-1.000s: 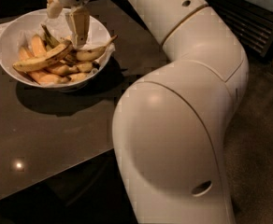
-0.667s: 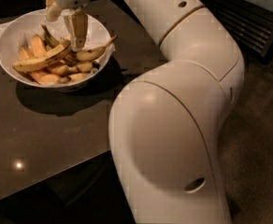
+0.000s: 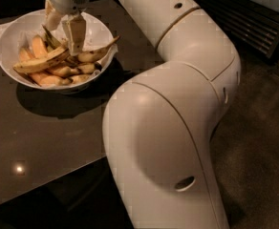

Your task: Pick banana from white bowl

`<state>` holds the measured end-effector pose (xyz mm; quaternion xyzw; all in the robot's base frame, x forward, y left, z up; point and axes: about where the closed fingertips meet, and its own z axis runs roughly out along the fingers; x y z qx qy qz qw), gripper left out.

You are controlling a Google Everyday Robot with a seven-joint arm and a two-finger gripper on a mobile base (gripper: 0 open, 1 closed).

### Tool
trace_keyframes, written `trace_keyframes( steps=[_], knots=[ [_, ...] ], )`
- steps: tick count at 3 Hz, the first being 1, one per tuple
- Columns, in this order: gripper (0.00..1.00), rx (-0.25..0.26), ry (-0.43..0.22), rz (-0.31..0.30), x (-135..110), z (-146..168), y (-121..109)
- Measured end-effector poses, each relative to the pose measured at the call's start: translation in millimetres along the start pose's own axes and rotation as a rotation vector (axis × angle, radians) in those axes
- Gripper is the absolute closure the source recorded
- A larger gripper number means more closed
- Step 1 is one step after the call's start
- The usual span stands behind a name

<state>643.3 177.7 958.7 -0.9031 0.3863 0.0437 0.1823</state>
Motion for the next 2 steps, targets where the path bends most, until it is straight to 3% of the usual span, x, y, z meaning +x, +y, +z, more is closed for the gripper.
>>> trace_keyframes(
  steps=[2],
  knots=[
    [0.32, -0.054, -0.012, 0.010, -2.9, 16.4, 11.3]
  ],
)
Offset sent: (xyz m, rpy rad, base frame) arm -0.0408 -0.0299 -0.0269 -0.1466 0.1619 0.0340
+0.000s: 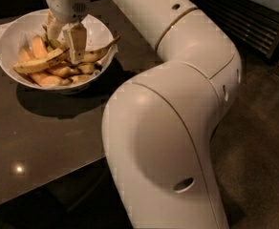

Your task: Pick banana from white bowl

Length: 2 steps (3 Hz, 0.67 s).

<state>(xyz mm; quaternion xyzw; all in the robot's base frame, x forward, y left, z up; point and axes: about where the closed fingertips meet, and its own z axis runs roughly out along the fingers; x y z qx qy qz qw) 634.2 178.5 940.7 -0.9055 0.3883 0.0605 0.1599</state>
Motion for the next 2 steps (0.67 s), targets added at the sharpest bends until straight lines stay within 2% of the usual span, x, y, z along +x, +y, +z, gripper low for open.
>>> trace_keyframes(
  steps=[2],
  knots=[
    [0.34, -0.026, 0.002, -0.005, -0.8, 9.4, 0.7]
  ],
)
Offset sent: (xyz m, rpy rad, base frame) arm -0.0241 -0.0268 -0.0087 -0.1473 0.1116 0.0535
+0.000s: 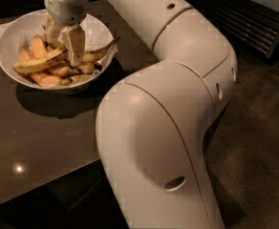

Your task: Pick banana from white bowl

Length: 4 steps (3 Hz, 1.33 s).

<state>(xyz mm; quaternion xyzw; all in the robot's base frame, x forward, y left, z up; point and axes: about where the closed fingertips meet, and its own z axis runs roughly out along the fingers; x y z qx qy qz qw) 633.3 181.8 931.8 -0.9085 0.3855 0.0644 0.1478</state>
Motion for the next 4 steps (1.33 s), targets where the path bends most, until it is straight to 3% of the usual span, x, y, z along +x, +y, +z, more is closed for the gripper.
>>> trace_keyframes(
  steps=[4],
  knots=[
    [0.33, -0.006, 0.013, -0.021, 10.3, 9.6, -14.5]
  ],
)
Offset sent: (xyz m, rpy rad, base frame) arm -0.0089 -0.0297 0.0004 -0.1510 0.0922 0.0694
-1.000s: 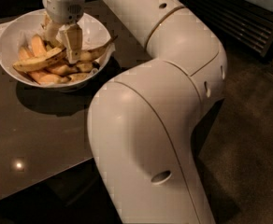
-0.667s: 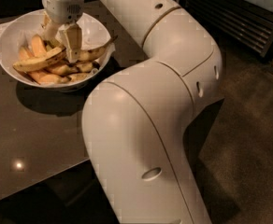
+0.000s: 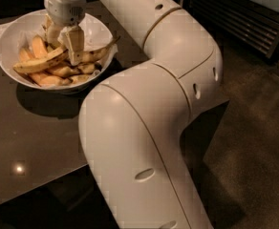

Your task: Pick banana from white bowl

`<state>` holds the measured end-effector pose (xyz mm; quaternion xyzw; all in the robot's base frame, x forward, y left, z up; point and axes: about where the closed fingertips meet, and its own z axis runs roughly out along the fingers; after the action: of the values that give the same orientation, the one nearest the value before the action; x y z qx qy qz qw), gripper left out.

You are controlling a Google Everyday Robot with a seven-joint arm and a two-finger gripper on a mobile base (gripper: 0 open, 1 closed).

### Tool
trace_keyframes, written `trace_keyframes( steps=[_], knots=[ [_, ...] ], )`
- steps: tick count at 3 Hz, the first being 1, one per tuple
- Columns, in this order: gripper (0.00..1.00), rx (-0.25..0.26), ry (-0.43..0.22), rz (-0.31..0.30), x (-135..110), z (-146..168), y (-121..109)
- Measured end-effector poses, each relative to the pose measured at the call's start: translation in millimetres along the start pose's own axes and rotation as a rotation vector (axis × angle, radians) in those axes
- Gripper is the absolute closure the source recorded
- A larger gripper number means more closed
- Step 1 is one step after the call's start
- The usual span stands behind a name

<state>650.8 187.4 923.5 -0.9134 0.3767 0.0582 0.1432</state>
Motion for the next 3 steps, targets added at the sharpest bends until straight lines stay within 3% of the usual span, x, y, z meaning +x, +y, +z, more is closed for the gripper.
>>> trace_keyframes(
  steps=[3],
  knots=[
    [0.32, -0.022, -0.010, 0.001, 3.6, 8.1, 0.8]
  ],
)
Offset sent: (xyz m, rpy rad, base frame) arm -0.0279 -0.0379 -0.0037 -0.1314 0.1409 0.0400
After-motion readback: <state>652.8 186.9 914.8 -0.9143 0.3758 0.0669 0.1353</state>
